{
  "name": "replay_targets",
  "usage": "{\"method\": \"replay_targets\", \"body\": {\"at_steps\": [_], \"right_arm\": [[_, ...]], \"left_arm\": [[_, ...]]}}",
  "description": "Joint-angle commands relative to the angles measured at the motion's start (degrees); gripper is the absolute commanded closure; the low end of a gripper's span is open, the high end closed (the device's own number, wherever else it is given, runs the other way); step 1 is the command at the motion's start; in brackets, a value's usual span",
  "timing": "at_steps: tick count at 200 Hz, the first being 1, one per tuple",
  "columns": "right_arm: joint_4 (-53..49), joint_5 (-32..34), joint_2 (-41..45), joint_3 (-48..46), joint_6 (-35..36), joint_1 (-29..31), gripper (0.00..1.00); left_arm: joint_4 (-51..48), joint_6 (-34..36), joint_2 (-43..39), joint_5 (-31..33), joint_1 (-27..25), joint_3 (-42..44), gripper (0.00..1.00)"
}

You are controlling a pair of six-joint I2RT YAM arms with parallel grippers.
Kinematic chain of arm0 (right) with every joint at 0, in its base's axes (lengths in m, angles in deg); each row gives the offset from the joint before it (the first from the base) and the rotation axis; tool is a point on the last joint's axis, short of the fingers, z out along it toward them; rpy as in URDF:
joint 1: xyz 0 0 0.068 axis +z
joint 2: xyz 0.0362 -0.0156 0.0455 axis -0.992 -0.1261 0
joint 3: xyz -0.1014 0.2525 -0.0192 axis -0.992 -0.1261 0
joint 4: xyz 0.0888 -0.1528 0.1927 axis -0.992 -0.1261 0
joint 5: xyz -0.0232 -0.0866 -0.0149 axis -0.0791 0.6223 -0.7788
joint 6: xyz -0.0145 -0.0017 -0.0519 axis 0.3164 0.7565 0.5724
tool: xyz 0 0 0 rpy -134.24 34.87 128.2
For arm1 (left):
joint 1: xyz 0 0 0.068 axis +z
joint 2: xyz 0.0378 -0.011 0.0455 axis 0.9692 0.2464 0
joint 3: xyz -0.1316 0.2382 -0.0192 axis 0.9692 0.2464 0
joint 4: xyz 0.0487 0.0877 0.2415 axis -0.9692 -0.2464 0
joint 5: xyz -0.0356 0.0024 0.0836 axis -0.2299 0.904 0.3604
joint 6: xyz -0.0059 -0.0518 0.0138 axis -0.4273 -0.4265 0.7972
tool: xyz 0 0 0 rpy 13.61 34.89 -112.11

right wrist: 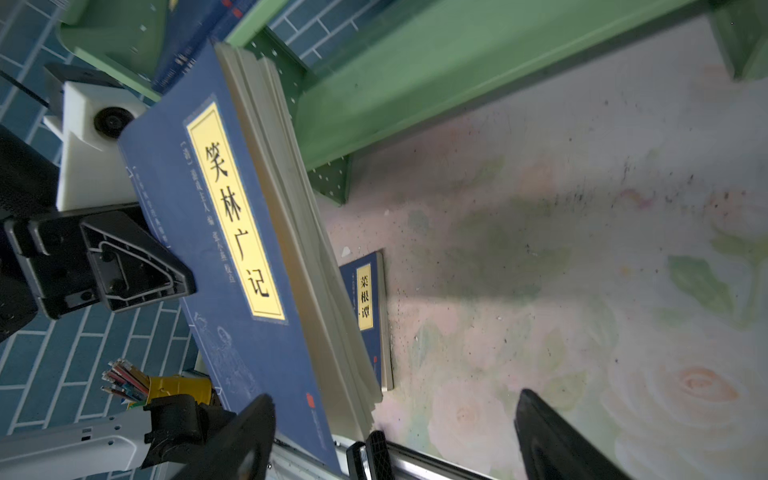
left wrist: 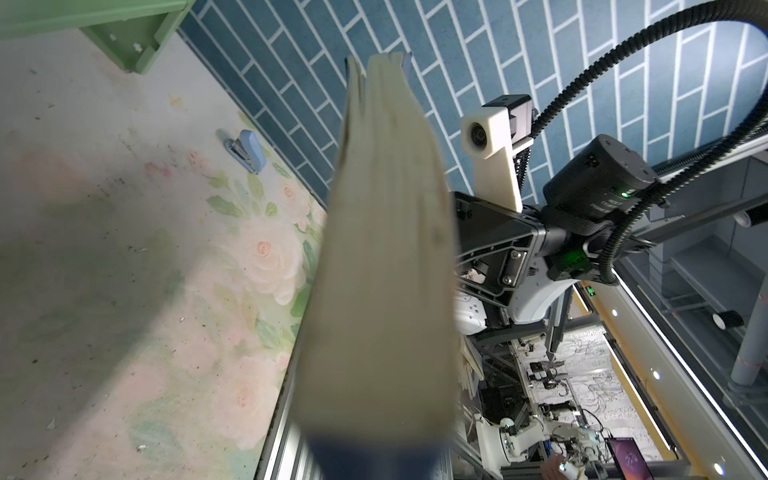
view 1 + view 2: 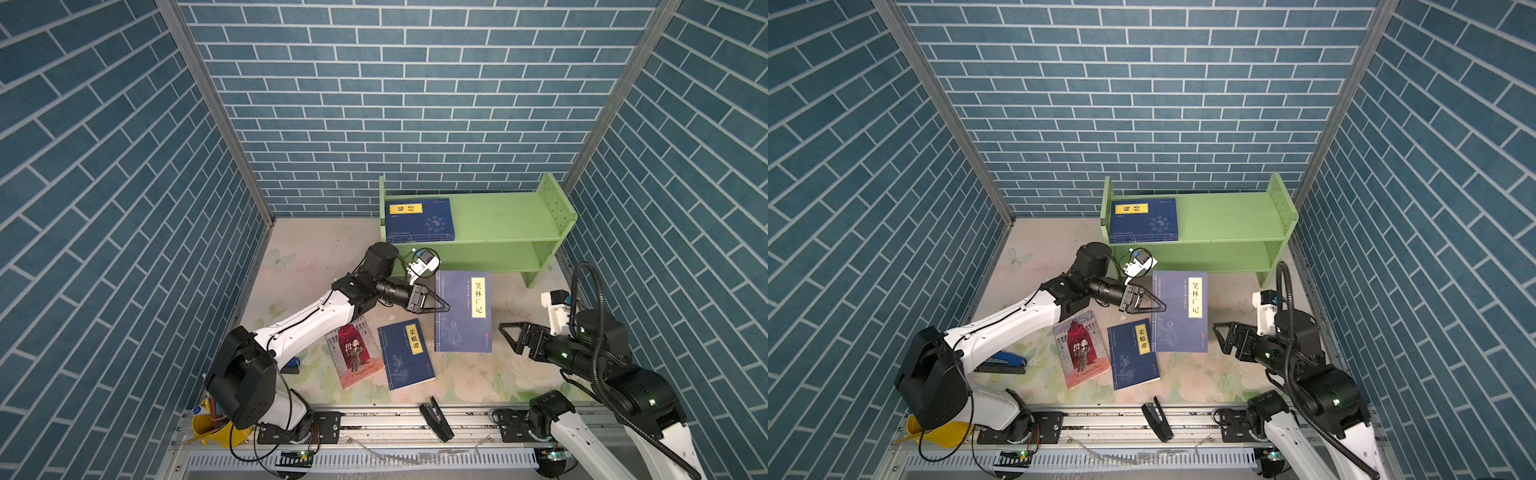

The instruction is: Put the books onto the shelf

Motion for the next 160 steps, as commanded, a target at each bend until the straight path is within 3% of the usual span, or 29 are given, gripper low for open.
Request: {"method": "replay_targets", "body": {"at_steps": [1,38,92,127,160], "right_arm": [[6.52,0.54,2.32,2.64,-2.46,-0.04,0.08],[16.2,-2.43,2.99,4.54,-4.29,-0.02,0.04],[27.22,-6.13,-1.59,5.95,-6.45,-0.02,0.05],[35.33,-9.84,-3.76,2.82,-9.48,-0.02,0.05],[46.54,-14.65,-8.63,-1.09,-14.75,0.2,0.06]], "left_arm": [[-12.3,11.82,-2.42,-4.27,0.18,-6.88,1.0],[-27.12,20.53,-2.65,1.43,0.35,-19.29,1.0],[-28.25,19.2,-5.07,13.06,5.24,-29.65,1.0],[-20.09,4.9,-6.62,20.85,13.49,-28.41,1.0],[-3.34,-13.71,-7.61,15.91,20.37,-21.74,1.0]]}}
